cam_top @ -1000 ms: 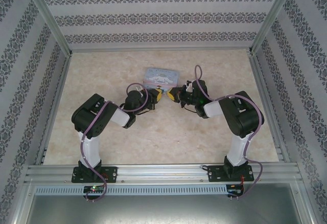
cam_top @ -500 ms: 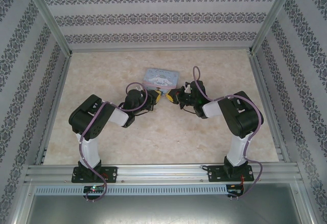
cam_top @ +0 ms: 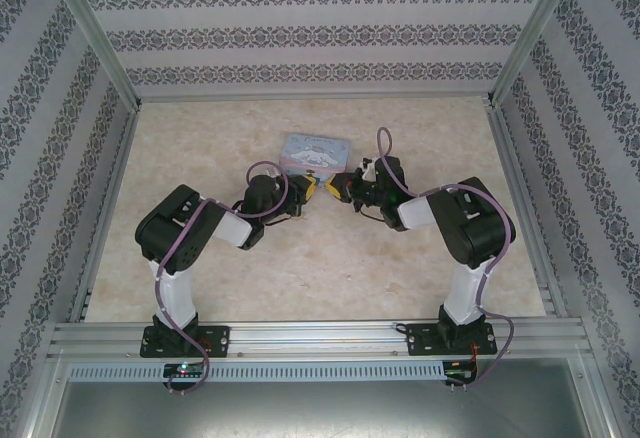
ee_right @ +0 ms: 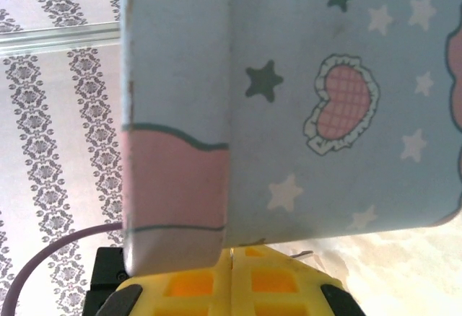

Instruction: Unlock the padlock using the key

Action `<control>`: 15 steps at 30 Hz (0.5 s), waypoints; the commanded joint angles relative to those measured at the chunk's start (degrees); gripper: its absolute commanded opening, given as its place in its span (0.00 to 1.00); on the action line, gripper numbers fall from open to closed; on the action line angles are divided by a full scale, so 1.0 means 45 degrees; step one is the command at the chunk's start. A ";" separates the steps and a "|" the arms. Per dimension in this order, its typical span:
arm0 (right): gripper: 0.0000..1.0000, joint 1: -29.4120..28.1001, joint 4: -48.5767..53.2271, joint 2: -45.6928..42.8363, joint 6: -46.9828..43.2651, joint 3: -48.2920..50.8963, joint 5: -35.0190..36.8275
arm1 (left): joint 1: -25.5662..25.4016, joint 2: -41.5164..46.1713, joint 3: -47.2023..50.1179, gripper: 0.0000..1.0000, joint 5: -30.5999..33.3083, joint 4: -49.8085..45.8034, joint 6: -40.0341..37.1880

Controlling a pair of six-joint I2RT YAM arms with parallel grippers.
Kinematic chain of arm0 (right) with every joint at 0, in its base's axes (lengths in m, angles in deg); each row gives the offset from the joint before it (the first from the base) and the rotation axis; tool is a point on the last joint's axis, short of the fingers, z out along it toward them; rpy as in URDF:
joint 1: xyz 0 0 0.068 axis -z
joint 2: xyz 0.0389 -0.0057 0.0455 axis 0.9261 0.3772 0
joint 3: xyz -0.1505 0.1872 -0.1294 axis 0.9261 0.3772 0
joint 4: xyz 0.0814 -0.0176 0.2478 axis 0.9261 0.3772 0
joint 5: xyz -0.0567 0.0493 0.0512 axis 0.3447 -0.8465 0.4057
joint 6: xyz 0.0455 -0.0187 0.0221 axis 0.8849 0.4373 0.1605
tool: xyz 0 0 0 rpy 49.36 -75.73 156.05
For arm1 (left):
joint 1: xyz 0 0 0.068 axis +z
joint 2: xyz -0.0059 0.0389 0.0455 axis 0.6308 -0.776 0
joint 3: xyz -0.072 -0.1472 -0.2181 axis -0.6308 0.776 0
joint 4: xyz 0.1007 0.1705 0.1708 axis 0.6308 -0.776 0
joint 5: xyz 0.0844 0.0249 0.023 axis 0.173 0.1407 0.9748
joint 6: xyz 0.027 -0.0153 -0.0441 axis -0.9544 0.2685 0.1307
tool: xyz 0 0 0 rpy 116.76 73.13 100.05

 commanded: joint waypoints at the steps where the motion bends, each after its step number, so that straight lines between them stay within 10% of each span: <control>1: 0.00 -0.0050 -0.1132 0.0392 -0.0490 -0.0466 -0.0174 | -0.0625 0.0076 -0.0042 0.00 -0.2656 0.2182 0.0545; 15: 0.00 0.0148 -0.1210 0.0433 -0.0198 -0.0745 -0.0491 | -0.0628 0.0312 -0.0116 0.00 -0.2910 0.1600 -0.0053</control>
